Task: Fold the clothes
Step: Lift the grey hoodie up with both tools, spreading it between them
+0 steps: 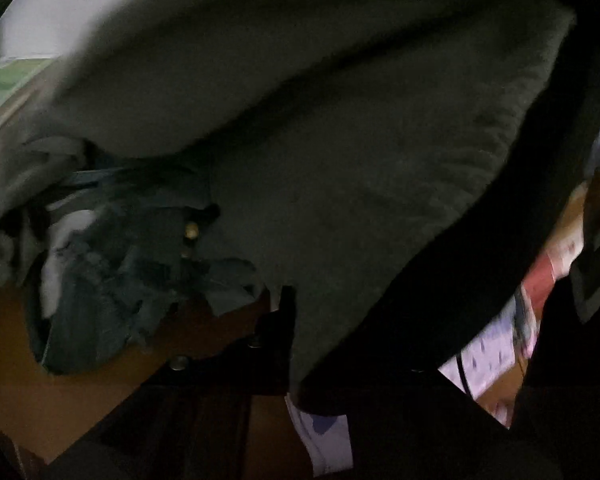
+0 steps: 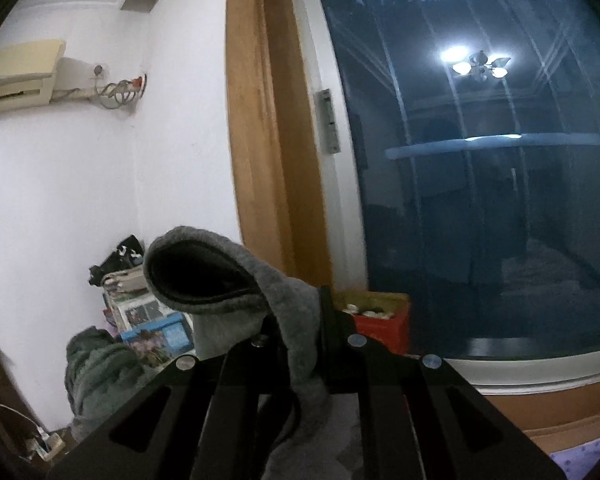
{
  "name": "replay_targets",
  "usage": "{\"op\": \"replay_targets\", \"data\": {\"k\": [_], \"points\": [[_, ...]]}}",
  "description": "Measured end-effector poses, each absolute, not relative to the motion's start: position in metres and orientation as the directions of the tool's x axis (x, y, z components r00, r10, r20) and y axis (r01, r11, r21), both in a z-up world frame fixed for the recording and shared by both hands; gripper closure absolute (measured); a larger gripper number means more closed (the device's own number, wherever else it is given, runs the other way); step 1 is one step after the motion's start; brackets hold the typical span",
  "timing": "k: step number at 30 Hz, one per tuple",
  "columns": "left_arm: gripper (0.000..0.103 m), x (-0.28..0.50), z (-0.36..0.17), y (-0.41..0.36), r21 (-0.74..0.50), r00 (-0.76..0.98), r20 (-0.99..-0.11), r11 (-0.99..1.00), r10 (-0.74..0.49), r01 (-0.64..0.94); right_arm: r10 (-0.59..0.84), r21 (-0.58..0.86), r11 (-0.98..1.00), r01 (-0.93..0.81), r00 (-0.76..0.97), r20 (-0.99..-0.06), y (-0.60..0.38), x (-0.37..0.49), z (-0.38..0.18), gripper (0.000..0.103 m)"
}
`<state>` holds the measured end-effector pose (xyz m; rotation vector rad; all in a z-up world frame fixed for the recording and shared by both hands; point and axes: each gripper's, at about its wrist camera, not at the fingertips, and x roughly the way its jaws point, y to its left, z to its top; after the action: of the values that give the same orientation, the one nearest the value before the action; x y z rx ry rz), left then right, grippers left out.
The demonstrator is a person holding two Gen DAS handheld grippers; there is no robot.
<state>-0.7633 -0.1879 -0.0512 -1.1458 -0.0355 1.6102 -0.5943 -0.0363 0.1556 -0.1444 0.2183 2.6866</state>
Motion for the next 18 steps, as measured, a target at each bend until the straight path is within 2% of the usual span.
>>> {"op": "replay_targets", "data": {"k": [3,5,7,10,13,16,18], "points": [[0.101,-0.763,-0.032,-0.211,-0.556,-0.046,-0.598,-0.455,0.800,-0.696,0.411,0.165,-0.886,-0.432,-0.899,-0.147,-0.018,-0.572,0.156,0.096],[0.101,-0.759,0.006,-0.230,-0.482,-0.198,-0.554,-0.505,0.809,-0.716,0.399,0.183,-0.889,-0.421,-0.905,-0.145,-0.008,-0.558,0.159,0.096],[0.101,-0.756,0.058,-0.249,-0.412,-0.340,-0.470,-0.543,0.815,-0.732,0.375,0.185,-0.902,-0.391,-0.919,-0.120,-0.001,-0.550,0.170,0.096],[0.101,-0.758,0.139,-0.274,-0.377,-0.476,-0.306,-0.564,0.825,-0.735,0.335,0.180,-0.922,-0.344,-0.939,-0.076,0.007,-0.539,0.189,0.096],[0.101,-0.750,0.217,-0.290,-0.292,-0.587,-0.151,-0.603,0.795,-0.742,0.279,0.123,-0.953,-0.276,-0.960,0.009,0.000,-0.536,0.228,0.096],[0.101,-0.748,0.281,-0.287,-0.187,-0.645,-0.086,-0.648,0.759,-0.738,0.257,0.074,-0.965,-0.251,-0.963,0.082,-0.011,-0.535,0.273,0.096],[0.101,-0.761,0.324,-0.270,-0.133,-0.679,-0.076,-0.682,0.730,-0.719,0.265,0.121,-0.960,-0.251,-0.957,0.114,-0.005,-0.535,0.306,0.096]]}}
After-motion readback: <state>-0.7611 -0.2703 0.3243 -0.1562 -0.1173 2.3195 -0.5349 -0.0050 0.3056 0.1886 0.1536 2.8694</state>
